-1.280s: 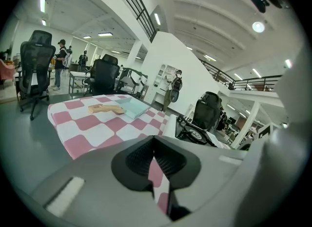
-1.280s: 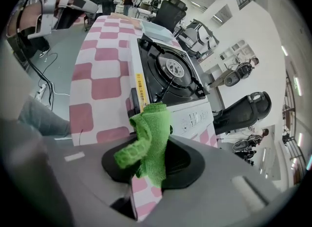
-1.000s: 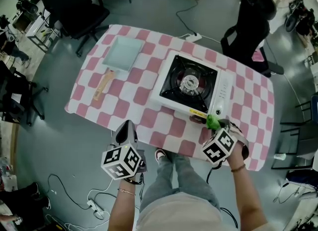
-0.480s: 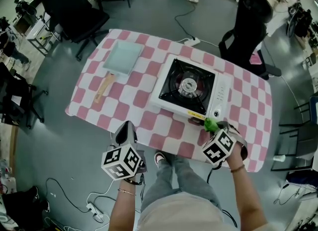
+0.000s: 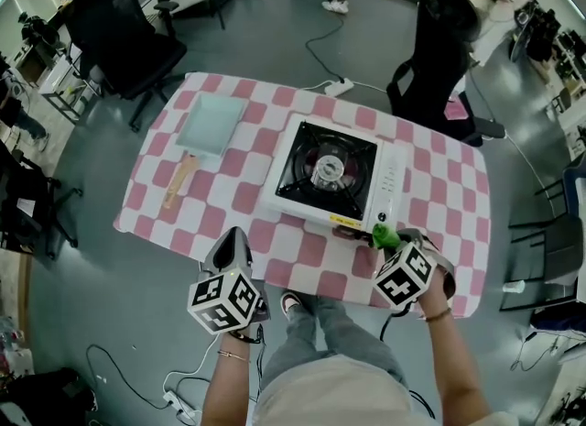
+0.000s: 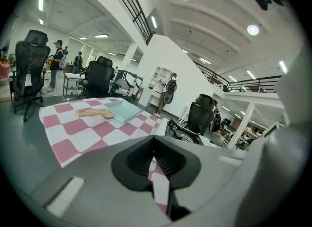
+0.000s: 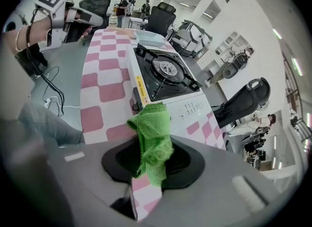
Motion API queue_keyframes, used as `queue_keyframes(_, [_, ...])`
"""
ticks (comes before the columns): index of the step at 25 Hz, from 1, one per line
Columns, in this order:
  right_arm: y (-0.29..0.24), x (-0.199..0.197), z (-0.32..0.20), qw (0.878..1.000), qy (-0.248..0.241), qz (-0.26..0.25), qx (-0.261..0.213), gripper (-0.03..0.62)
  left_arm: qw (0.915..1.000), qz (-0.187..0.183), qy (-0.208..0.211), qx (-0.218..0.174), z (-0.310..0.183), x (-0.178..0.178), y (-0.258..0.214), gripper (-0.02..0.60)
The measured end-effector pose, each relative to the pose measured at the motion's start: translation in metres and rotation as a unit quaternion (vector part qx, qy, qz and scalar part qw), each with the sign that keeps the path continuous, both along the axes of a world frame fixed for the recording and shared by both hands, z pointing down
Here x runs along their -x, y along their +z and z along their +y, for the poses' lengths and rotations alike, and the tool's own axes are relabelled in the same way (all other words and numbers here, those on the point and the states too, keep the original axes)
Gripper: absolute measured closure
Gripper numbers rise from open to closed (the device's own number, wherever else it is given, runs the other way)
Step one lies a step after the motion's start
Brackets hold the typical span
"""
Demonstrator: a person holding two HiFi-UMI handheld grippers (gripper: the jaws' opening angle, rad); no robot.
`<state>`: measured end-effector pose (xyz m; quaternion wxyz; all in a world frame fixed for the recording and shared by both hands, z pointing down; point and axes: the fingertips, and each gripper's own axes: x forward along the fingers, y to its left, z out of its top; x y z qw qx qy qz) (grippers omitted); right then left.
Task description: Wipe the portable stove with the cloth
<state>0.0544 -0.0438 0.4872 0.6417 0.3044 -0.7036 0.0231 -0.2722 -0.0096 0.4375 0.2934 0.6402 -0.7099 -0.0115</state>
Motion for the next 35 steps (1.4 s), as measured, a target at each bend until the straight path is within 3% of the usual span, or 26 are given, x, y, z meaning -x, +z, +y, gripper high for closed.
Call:
queue_keyframes(9, [-0.016,-0.046,-0.013,0.997,0.042,-0.054,-0.022,0.488,0.9982,-0.015,0.057,-0.015,-0.043,-0.054,-0.018,0.581])
queue_keyframes(17, [-0.019,-0.081,-0.034,0.985,0.068,-0.147,-0.057,0.488,0.9939,-0.046,0.099,-0.016,-0.070,-0.105,-0.034,0.581])
queue_keyframes(26, [-0.017,-0.115,-0.066,0.964,0.055,-0.246,-0.083,0.488,0.9892,-0.065,0.131,0.003,-0.100,-0.163,-0.034,0.581])
queue_keyframes(35, [-0.003,-0.123,-0.111,0.943,0.017,-0.310,-0.120,0.488,0.9843,-0.094,0.149,0.014,-0.125,-0.198,-0.027,0.581])
